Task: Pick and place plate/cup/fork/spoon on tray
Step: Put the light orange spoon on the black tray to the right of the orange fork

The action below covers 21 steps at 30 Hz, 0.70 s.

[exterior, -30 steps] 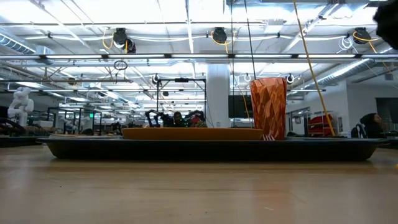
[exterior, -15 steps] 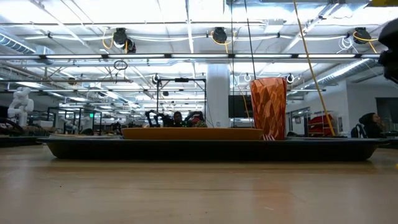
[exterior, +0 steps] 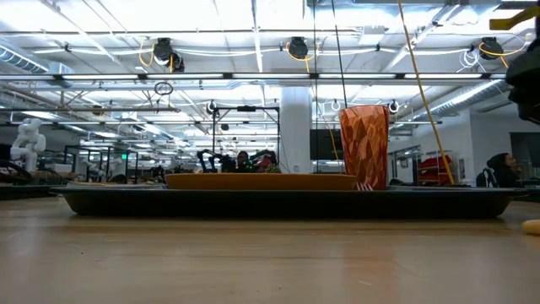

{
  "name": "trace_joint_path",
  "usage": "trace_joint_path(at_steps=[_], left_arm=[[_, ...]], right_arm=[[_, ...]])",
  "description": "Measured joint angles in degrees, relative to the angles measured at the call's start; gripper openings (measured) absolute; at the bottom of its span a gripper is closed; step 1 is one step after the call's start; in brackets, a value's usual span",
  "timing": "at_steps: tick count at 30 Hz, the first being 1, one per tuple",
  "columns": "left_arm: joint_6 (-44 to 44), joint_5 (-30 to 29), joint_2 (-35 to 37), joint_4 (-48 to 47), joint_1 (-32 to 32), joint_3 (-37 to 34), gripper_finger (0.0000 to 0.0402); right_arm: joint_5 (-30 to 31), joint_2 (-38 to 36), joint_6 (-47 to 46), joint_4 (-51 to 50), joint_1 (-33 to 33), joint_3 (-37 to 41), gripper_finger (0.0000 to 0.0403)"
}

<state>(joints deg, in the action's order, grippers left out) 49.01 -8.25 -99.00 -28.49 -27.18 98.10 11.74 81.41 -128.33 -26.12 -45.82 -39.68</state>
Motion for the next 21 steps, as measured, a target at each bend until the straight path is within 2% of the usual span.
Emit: trace_joint_path(at_steps=[10,17,21], left_arm=[[-3.15,2.83,0.09,2.88,-0.33,0.0,0.0211],[-5.38,2.82,0.11,3.08,-0.31,0.0,0.0211],[-6.33,3.49,0.11,3.06,-0.31,-0.02,0.0211]], right_arm=[[-3.0,-0.02,-0.44,1.99,4.3,-0.02,0.01],[-2.78,-2.0,-1.07,2.87,4.61,-0.04,0.01],[-1.57,-3.72,-1.09,-0.23,4.61,-0.08,0.01]])
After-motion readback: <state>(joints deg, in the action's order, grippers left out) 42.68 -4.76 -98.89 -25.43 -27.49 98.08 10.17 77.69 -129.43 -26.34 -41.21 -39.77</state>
